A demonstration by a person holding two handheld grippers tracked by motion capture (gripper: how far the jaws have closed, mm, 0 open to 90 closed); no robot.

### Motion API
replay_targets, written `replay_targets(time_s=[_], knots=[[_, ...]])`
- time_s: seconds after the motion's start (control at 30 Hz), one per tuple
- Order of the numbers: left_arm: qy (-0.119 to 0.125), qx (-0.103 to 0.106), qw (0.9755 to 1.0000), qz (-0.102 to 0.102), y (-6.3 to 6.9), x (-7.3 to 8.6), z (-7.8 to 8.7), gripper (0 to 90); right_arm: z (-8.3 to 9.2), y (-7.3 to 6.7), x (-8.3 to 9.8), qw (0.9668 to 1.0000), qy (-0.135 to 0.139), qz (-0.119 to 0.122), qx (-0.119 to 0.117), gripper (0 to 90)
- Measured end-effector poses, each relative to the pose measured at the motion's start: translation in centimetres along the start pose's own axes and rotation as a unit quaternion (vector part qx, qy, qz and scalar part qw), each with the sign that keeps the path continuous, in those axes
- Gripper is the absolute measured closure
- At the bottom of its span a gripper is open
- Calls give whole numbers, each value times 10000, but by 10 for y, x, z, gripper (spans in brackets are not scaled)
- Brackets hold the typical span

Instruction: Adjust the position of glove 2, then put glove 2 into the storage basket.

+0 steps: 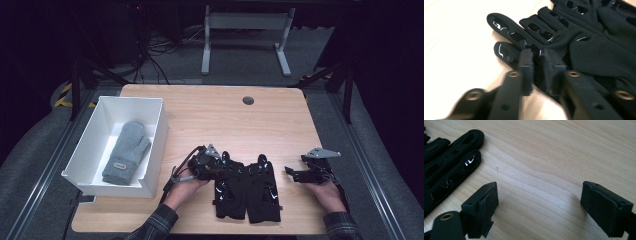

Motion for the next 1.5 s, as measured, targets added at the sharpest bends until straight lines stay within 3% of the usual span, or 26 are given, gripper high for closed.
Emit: replay_targets(time_s=[0.17,0.27,0.43,0.53,0.7,0.93,1.07,1.2,1.33,1.43,1.5], knots=[[30,-150,9998,161,3,15,10,596,0,0,0,10000,-1,0,0,149],[-22,-95,9997,227,7,23,6,567,0,0,0,10000,-1,-1,-1,149],[-162,-182,9996,137,12,25,-3,560,0,0,0,10000,-1,0,0,149],[-106,-257,9994,194,13,25,-4,568,0,0,0,10000,-1,0,-1,149],[-124,-182,9994,269,14,25,-4,723,0,0,0,10000,-1,1,0,149],[-86,-47,9990,438,13,23,-4,856,0,-1,0,10000,15,36,1,162],[-11,181,9982,568,9,20,1,880,7,-4,-3,9998,48,137,-146,333],[118,371,9971,647,8,15,9,882,19,-18,-7,9978,177,200,-607,582],[176,480,9967,625,7,10,19,882,29,-39,-5,9926,142,477,-1111,793],[243,591,9957,668,5,8,24,883,34,-54,-2,9868,90,602,-1498,889],[234,629,9956,648,4,8,27,883,36,-61,-1,9841,60,670,-1644,900]])
Point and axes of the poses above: each handheld gripper's, and its own axes: z roughly backward along the jaws, x roughly out of its underside, y roughly to its right, the point moved 4 cm from there along -z, roughly forward along the jaws, and after that the axes turned 10 degrees about z, right-handed, at the moved point
